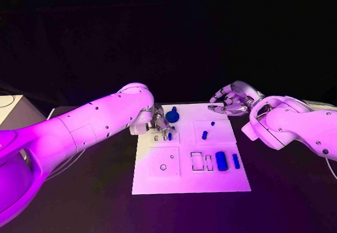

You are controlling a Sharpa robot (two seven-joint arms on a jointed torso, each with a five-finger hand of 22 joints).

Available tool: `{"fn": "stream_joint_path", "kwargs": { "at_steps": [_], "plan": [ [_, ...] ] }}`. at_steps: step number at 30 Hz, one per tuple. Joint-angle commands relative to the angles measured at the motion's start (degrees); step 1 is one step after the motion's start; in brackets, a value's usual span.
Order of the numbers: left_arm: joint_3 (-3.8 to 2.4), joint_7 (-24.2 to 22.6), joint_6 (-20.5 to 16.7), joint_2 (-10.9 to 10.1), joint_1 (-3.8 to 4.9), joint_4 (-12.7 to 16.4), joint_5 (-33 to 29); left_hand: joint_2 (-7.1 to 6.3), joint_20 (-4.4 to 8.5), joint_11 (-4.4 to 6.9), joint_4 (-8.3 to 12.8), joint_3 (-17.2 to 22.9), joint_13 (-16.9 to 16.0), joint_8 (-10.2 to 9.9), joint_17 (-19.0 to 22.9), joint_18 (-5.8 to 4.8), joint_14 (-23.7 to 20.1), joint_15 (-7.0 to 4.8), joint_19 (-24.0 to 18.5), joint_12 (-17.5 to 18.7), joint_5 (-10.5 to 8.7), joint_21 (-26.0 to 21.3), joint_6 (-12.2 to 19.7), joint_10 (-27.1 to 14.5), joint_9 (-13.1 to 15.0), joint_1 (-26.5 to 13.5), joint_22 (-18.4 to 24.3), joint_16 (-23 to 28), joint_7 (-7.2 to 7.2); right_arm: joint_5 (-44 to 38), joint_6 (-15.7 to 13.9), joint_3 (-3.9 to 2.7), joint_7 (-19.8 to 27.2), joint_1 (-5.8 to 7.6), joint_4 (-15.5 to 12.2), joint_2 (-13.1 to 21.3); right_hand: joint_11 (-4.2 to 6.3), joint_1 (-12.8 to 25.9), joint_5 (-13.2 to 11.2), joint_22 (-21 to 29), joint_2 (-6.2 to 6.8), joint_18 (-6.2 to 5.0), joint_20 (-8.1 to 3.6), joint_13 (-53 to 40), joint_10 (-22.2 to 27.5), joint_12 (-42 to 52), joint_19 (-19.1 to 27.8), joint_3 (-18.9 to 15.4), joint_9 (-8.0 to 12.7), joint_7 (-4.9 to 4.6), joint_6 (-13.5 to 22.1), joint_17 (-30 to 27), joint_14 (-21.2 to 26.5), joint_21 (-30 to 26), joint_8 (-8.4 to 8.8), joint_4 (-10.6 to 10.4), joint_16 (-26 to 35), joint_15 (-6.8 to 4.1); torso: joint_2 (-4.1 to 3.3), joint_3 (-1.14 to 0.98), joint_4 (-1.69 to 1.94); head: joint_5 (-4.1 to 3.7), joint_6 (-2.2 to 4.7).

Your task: Assemble the parts on the task board

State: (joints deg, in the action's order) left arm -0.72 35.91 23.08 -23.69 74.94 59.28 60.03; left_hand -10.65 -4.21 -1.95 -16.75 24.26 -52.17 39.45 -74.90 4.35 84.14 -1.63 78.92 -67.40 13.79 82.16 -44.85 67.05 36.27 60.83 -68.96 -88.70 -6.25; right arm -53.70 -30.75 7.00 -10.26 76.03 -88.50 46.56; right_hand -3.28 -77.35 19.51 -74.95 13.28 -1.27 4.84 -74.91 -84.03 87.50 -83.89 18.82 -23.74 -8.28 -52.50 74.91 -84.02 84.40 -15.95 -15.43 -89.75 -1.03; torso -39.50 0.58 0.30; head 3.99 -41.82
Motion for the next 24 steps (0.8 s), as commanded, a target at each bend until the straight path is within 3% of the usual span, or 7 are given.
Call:
{"fn": "stream_joint_path", "kwargs": {
  "at_steps": [1,24],
  "plan": [
    [0.05,0.0,0.6,0.1,-0.01,0.1,-1.3,0.46,0.02,-0.06,0.0,-0.2,-0.1,-0.3,-12.4,0.0,4.6,0.1,-0.4,0.2,-0.03,-0.4,0.5,-0.5,0.1,0.0,0.1,0.2,0.0,-0.2,0.0,-0.04,0.2,0.02,0.0,-0.1,-0.17,0.6,0.1,-10.6,0.15,-0.24,-0.05,-13.3,-3.7,-0.4,-3.9,-0.3,-0.1,0.06,0.3,14.0,-5.7,-0.2,-0.02,-0.1,0.3,0.15,-0.02,-0.02,0.07,-0.07,-0.09],
    [0.2,-0.4,0.6,0.2,-0.09,0.3,-3.2,0.77,-0.11,-0.07,0.1,0.4,-0.3,-0.3,-12.4,-0.01,4.6,0.16,-0.4,0.1,0.0,-0.4,0.3,-0.6,1.0,1.8,-0.1,0.2,0.03,-0.7,0.6,-0.04,-0.3,0.02,0.3,-0.5,-0.19,0.6,0.1,-10.6,0.05,-0.25,-0.01,-13.3,-3.7,-0.4,-3.9,-0.2,-0.1,0.04,0.5,13.8,-5.7,-0.2,-0.06,0.0,0.3,0.18,-0.07,-0.01,0.12,-0.11,-0.33]
  ]
}}
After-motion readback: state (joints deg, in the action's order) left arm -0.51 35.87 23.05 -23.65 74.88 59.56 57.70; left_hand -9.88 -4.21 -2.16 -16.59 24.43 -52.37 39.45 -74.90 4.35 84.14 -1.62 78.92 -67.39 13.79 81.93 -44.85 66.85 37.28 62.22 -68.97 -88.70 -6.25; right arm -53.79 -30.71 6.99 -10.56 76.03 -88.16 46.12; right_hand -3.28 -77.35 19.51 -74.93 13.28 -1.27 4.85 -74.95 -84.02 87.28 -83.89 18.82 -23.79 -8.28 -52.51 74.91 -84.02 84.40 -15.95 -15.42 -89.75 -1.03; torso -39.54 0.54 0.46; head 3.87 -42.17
